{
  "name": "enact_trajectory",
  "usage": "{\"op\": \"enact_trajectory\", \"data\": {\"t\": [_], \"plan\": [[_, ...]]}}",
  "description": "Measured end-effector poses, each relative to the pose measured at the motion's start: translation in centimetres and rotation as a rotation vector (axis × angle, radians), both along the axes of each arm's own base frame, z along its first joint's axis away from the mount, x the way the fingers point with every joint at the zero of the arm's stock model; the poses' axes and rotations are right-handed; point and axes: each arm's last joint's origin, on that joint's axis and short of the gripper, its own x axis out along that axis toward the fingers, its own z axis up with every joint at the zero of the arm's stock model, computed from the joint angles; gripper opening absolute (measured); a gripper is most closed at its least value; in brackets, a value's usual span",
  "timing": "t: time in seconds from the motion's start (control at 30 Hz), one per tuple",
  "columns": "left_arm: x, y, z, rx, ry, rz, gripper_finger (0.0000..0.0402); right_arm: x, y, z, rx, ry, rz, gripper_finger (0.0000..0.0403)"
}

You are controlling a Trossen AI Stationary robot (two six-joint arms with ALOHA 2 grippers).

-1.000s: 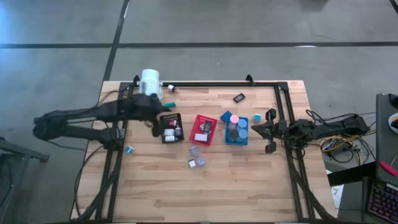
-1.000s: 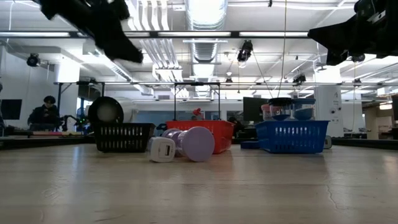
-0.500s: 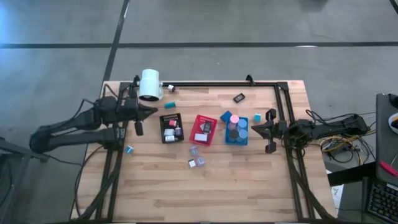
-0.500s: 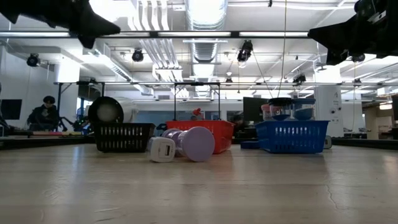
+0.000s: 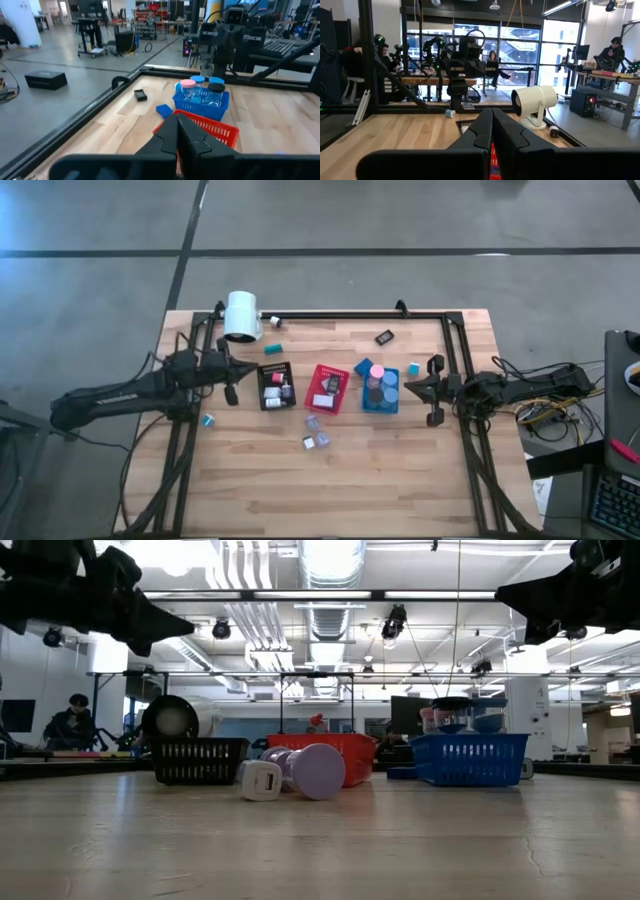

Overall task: Pick & Place Office items
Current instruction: Put the purple hourglass into the blue bin

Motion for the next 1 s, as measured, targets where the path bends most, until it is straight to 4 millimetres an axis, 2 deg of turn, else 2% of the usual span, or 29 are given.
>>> {"op": "enact_trajectory", "data": {"t": [0.47,1.0], "plan": [[-0.2,0.0,-4.4,0.054,-0.039,0.013,0.0002,0.0,0.0,-0.2,-0.03,0.011,-0.005,0.0008],[-0.2,0.0,-4.8,0.072,-0.019,0.01,0.0004,0.0,0.0,-0.2,-0.034,0.009,-0.006,0.0008]]}}
